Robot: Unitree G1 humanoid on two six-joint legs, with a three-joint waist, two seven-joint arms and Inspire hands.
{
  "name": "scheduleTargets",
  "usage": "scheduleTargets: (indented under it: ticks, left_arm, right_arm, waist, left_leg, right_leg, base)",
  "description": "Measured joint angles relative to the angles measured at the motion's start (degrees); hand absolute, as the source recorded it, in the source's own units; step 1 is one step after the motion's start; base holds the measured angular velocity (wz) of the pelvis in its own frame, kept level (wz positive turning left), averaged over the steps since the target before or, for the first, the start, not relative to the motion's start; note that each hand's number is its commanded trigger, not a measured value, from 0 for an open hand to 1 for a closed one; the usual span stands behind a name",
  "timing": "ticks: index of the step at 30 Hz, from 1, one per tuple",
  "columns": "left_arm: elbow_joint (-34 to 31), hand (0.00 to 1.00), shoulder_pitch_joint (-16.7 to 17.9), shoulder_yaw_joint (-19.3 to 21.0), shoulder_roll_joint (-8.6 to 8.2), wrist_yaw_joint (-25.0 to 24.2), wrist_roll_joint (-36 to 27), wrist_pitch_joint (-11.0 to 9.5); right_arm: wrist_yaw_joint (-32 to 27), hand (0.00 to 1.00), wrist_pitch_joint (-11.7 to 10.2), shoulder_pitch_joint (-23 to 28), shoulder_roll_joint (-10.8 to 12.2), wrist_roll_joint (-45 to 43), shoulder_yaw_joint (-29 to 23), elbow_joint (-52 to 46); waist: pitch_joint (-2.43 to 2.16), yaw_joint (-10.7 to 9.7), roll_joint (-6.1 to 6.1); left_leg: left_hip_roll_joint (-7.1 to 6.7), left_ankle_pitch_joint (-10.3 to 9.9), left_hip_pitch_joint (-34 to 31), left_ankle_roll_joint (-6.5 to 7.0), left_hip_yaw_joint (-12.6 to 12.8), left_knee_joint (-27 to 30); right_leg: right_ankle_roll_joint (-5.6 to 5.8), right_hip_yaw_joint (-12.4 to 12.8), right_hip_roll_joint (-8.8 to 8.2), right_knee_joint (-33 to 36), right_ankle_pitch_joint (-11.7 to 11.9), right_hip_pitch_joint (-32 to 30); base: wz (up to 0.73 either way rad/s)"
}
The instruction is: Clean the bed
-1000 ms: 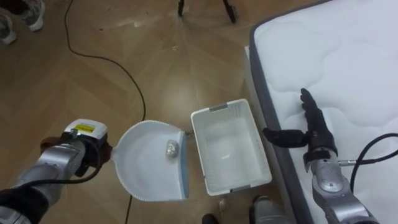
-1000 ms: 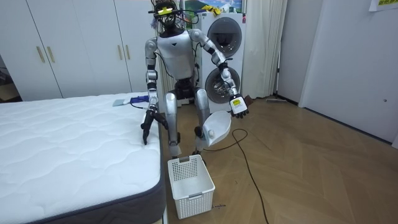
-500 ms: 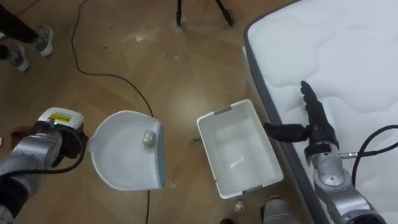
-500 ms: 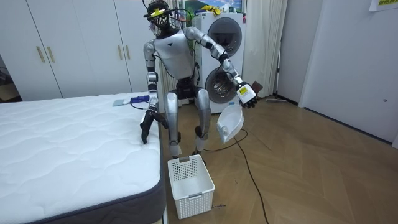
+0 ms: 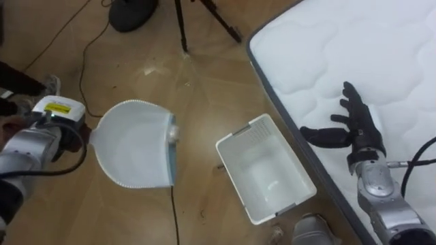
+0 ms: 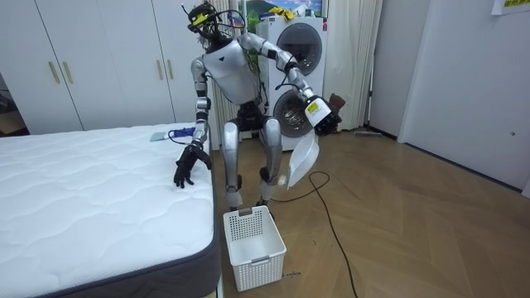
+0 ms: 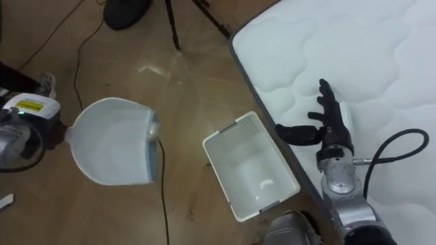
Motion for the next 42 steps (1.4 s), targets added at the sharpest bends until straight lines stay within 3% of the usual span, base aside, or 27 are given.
scheduleTargets:
  ticks: [8,12,18,29,34,35,36,40,42]
  left_arm:
    - [-5.5,1.00,-0.4,-0.7,0.52,0.7,0.0,0.0]
    - [-5.9,1.00,-2.9,-1.3,0.52,0.4,0.0,-0.1]
    - [-7.3,1.00,-6.0,-6.0,0.54,-1.1,0.6,-0.1]
    - [-10.9,1.00,-8.1,-12.2,0.54,-2.3,2.5,-0.2]
    - [-10.9,1.00,-8.7,-12.2,0.50,-2.3,2.1,-0.3]
    - [-11.0,1.00,-8.7,-12.2,0.50,-2.3,2.1,-0.4]
    - [-11.0,1.00,-8.7,-12.2,0.49,-2.3,2.1,-0.6]
    - [-11.5,1.00,-8.4,-12.1,0.12,-2.3,-0.7,-1.0]
    - [-13.4,1.00,-7.1,-11.7,0.13,-2.3,-5.0,-1.9]
  right_arm:
    - [3.2,0.00,-0.2,-0.1,-0.2,-0.6,-2.2,0.1]
    - [5.2,0.00,0.0,-0.1,-0.2,-0.5,-3.3,0.0]
    - [5.3,0.00,0.3,-0.4,-0.3,-1.1,-3.4,0.1]
    - [3.6,0.00,-0.2,-2.5,0.1,-1.2,-3.3,3.2]
    - [2.7,0.00,-0.3,-2.5,0.1,-1.2,-3.3,3.2]
    - [2.6,0.00,-0.3,-2.5,0.1,-1.2,-3.3,3.2]
    - [2.3,0.00,-0.4,-2.5,0.1,-1.2,-3.3,3.2]
    - [2.3,0.00,-0.4,-2.0,-0.2,-0.4,-3.7,3.1]
    - [2.4,0.00,-0.2,-0.7,-0.3,0.0,-3.7,2.1]
  waist:
    - [0.33,-1.7,1.13]
    - [0.35,-2.0,1.29]
    - [0.46,-2.3,1.53]
    - [0.73,-3.7,1.77]
    - [0.99,-3.7,1.52]
    - [1.17,-3.7,1.25]
    - [1.74,-3.8,0.99]
    - [1.83,-2.9,0.73]
    - [1.52,-0.2,-0.02]
  left_leg:
    - [-0.39,0.2,0.8,0.32,1.1,-1.1]
    - [-0.34,0.2,0.8,0.33,1.5,-1.1]
    - [-0.44,0.2,1.6,0.38,2.5,-1.5]
    - [-0.38,0.2,1.7,0.39,2.6,-1.6]
    - [-0.34,0.2,1.9,0.40,2.6,-1.6]
    - [-0.35,0.2,2.2,0.41,2.6,-1.6]
    - [-0.33,0.1,2.8,0.43,2.6,-1.7]
    - [-0.17,0.0,3.2,0.49,2.7,-1.3]
    - [0.16,-0.7,4.3,-0.03,3.8,-1.3]
  right_leg:
    - [0.36,0.9,-0.03,-0.2,0.3,-0.1]
    - [0.28,1.3,0.11,-0.2,0.4,-0.3]
    - [0.51,2.1,0.25,0.0,0.5,-0.1]
    - [0.56,2.6,0.59,-0.1,0.7,-0.1]
    - [0.55,2.3,0.46,-0.2,0.7,0.1]
    - [0.55,2.2,0.44,-0.2,0.7,0.4]
    - [0.55,2.2,0.46,-0.4,0.7,1.0]
    - [0.49,2.4,0.93,-1.2,0.9,0.9]
    - [0.81,5.3,3.52,-1.8,1.2,1.1]
  base:
    - [-0.06]
    - [-0.05]
    - [-0.08]
    - [0.00]
    - [0.00]
    - [0.00]
    - [-0.03]
    - [-0.10]
    - [-0.59]
